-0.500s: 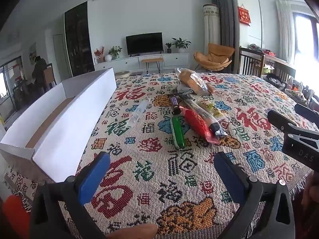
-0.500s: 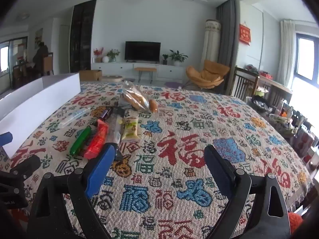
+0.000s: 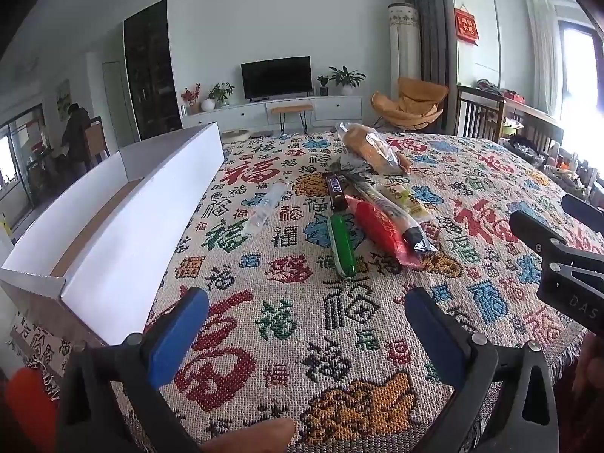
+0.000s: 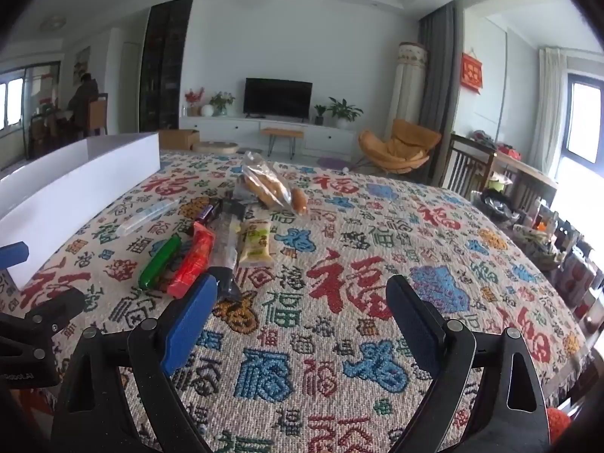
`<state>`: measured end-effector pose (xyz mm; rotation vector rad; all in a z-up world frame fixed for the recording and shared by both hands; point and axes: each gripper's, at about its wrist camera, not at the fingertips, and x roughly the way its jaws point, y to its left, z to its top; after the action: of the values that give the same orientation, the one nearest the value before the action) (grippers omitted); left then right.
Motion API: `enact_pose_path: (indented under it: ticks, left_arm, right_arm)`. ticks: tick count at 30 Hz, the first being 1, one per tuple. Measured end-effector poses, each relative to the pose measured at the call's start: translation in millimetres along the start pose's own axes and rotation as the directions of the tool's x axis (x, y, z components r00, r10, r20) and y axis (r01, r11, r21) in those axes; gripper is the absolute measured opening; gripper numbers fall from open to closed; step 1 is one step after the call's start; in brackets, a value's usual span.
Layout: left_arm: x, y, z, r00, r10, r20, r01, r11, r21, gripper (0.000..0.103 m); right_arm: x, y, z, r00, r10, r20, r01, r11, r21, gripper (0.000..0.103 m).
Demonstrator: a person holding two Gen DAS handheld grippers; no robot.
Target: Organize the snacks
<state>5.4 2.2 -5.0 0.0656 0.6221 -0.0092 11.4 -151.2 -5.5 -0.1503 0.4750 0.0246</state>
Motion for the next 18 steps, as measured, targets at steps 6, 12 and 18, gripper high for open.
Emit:
enact_pose_path:
  ticks: [6, 12, 18]
  left_arm:
    - [0.1, 0.3, 0.0, 1.0, 0.001, -0.001, -0.001, 1.0, -0.005, 0.103]
    - [-3.2, 2.4, 0.5, 1.0, 0.006, 0.007, -0.006, 1.0, -0.005, 0.103]
    - [-3.3, 3.1, 1.4, 1.0, 0.003, 0.003, -0.003, 1.0, -0.005, 0.103]
  right_arm:
    - [-0.1, -2.4, -0.6, 1.0, 0.001, -0.001, -0.001, 1.0, 0.005, 0.093]
    - [1.8, 1.1, -1.9, 1.0, 0.003, -0.006, -0.004, 1.0, -0.011, 0.093]
    - [2.7, 5.5, -2.5, 1.0, 0.01, -0.009, -0.01, 1.0, -0.022, 0.093]
